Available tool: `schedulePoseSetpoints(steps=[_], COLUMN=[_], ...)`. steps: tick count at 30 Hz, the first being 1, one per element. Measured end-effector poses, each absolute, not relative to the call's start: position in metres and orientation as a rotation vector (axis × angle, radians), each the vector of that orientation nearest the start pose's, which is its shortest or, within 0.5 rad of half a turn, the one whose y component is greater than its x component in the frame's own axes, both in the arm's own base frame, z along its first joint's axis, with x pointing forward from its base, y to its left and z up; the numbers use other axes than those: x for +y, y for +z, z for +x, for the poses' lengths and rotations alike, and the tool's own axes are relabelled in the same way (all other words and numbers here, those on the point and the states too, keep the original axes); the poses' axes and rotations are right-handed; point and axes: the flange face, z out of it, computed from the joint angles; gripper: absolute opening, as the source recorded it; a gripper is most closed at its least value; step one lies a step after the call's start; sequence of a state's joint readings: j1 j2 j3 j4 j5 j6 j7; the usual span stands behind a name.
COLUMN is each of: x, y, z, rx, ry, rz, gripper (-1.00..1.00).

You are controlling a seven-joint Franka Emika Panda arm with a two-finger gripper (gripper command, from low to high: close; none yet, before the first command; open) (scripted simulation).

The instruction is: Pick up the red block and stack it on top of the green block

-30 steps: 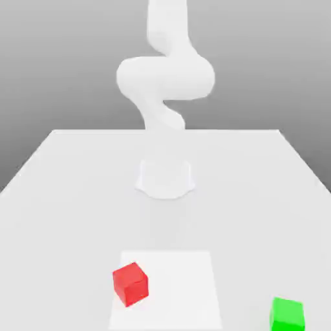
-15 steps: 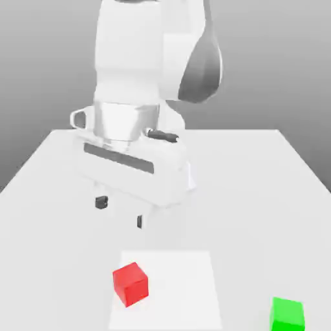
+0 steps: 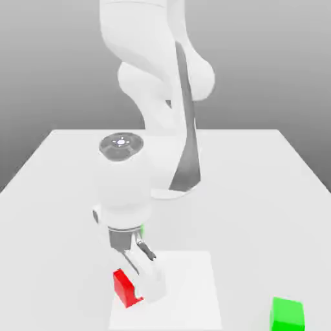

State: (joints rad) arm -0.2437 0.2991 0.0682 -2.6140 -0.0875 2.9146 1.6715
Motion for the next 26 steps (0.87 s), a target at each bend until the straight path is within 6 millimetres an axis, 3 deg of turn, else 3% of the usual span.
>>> schedulePoseSetpoints(steps=[2,8,13,18,20,22,23,26], x=[-0.067,-0.061,0.05,0.174,0.203,0.211,0.212,0.212], y=[0.148,0.205,0.221,0.237,0.221,0.193,0.185,0.185], z=[0.422,0.425,0.473,0.49,0.492,0.491,0.491,0.491], rx=[2.425,2.405,1.999,1.543,1.434,1.406,1.401,1.401], ry=[-0.002,-0.001,0.01,0.004,0.0,-0.001,-0.001,-0.001], rz=[-1.994,-2.021,-2.436,-2.739,-2.793,-2.807,-2.81,-2.81], gripper=[-1.0,-1.0,-1.0,-1.0,-1.0,-1.0,1.0,1.0])
